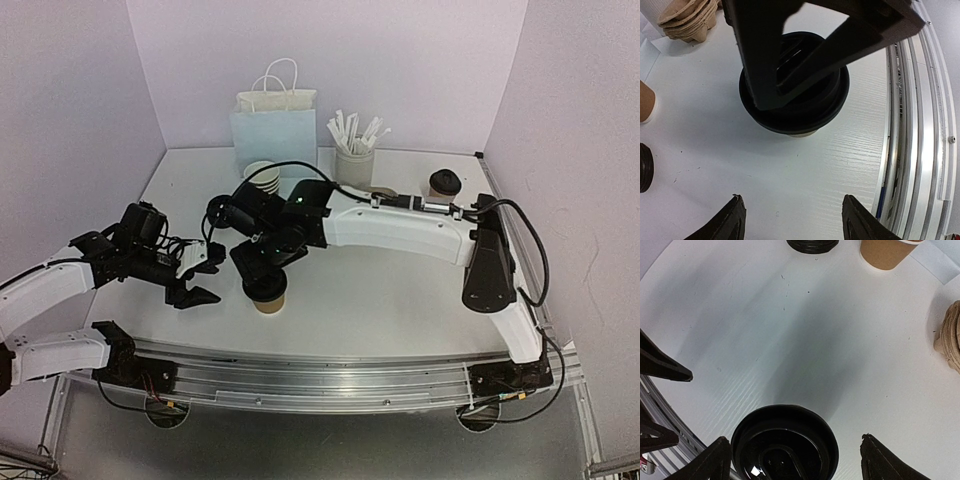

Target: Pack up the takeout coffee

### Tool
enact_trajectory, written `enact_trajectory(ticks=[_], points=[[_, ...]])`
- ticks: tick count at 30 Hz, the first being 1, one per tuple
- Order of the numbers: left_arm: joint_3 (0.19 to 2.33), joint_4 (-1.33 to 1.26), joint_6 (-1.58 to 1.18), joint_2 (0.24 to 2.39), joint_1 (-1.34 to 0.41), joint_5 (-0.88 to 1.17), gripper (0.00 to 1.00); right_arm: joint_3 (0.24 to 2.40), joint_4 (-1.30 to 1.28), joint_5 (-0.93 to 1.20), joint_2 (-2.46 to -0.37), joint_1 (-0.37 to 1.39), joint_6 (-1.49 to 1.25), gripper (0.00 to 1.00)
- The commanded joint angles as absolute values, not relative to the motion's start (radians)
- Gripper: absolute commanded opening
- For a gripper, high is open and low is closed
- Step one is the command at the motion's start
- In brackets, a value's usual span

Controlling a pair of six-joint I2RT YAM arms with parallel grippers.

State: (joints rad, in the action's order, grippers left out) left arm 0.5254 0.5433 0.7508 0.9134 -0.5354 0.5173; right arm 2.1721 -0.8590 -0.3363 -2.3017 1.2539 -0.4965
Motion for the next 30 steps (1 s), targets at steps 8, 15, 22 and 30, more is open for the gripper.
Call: enact_trajectory(ticks=[8,15,22,30], points=[[0.514,0.473,0.695,0.879,-0.531,0.492,0.66,2.182,-0.915,-0.285,-2.349,1.289,-0.503,0.81],[0.522,0.464,0.672,0.888,-0.531,0.483,0.66,2.163,-0.916,-0.29,-2.363,1.296,-0.504,0.78],[0.516,0.45,0.661,0.885,-0.53,0.47,0.67,2.142,-0.918,-0.315,-2.39,1.296,-0.488,0.76],[0.51,0.431,0.639,0.889,-0.531,0.441,0.67,2.038,-0.921,-0.301,-2.404,1.308,-0.48,0.63]])
